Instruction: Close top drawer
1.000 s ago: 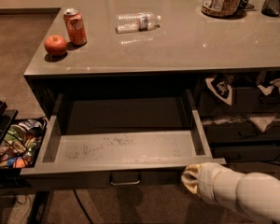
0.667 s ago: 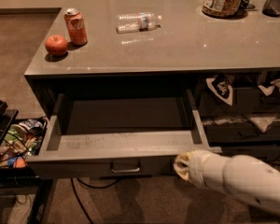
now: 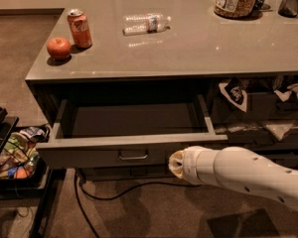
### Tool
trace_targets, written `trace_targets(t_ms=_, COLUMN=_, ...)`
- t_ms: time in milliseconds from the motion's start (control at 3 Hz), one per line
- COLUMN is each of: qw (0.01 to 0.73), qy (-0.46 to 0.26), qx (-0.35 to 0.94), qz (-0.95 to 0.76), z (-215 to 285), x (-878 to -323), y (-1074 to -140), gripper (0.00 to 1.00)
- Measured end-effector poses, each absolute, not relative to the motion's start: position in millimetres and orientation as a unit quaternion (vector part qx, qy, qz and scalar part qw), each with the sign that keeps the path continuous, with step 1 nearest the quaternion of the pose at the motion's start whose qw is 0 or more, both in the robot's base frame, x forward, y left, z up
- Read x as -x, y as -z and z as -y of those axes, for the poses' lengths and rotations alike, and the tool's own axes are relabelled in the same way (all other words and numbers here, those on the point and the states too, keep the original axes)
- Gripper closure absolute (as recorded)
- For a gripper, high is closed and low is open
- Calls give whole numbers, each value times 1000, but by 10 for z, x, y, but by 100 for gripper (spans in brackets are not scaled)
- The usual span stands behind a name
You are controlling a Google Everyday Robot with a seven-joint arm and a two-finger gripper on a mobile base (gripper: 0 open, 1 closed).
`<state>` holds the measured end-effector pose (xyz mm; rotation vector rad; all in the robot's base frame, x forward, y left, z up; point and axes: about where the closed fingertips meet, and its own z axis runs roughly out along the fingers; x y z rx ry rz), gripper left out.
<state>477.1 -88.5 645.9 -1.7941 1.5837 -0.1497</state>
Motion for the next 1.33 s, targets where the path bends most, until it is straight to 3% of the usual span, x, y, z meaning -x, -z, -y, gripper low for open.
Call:
trace_targets(t_ms=333, qw=370, qy=61, qx=694, qz=-614, z=874, x=-4833, y=-6379, gripper=100)
trace_targets(t_ms=1333, qw=404, qy=114, qx=697, qz=-581, z=978, x=-5712, y=-6164, gripper=100)
